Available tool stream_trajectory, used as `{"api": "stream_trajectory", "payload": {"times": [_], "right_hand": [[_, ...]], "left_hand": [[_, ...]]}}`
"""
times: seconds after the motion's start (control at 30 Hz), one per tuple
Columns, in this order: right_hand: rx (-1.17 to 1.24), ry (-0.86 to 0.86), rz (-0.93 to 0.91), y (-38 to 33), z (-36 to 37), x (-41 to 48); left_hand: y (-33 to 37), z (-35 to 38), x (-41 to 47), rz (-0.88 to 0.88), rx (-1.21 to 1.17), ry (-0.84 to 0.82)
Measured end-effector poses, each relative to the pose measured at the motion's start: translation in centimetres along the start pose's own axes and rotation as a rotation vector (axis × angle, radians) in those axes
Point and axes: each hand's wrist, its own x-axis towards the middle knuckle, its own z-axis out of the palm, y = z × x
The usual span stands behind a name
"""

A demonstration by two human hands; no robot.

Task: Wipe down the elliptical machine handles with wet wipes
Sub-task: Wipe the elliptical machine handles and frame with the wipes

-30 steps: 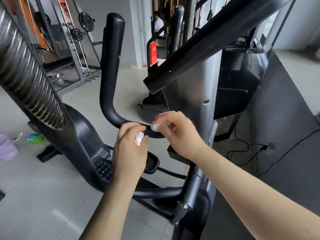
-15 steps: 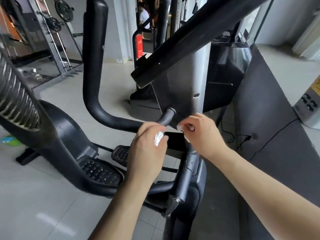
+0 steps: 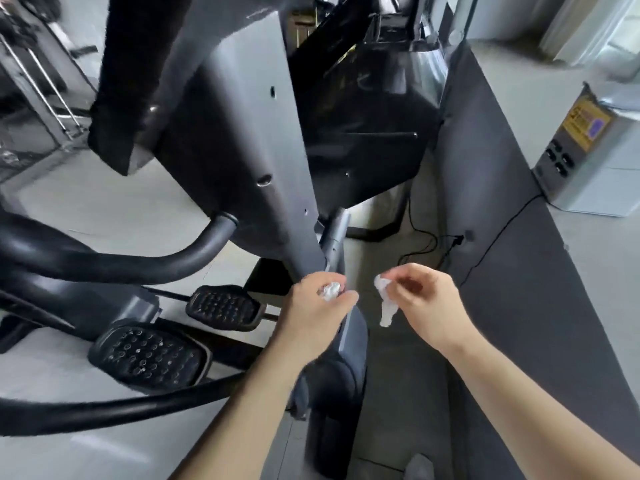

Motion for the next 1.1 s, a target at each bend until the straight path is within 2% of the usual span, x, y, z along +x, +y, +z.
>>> {"api": "stream_trajectory", "payload": {"times": [0.07, 0.17, 0.4, 0.6, 0.7, 0.9, 1.1], "right_hand": [[0.059, -0.054, 0.046, 1.3, -2.1, 1.0], [0.078, -0.104, 0.089, 3.2, -5.2, 2.9], [0.015, -0.274, 0.032, 4.0, -12.5, 7.2], [0.148, -0.268, 0.131, 4.5, -17.2, 10.9], [0.241, -0.268, 0.192, 5.1, -18.0, 13.2], [0.289, -0.295, 0.199, 6.7, -17.6, 18.8], [0.353, -0.417, 0.247, 7.4, -14.8, 29.1]], "left_hand": [[1.3, 2.4, 0.7, -0.059, -0.049, -0.062], [3.4, 6.6, 2.2, -0.106, -0.143, -0.045], [8.5, 15.0, 5.9, 0.059, 0.017, 0.128], [11.3, 19.9, 8.3, 0.147, 0.086, 0.069], [12.0, 21.6, 9.6, 0.198, 0.165, -0.007], [12.1, 22.8, 15.4, 0.171, 0.371, 0.013], [11.6, 21.3, 24.2, 0.146, 0.309, 0.15]]}}
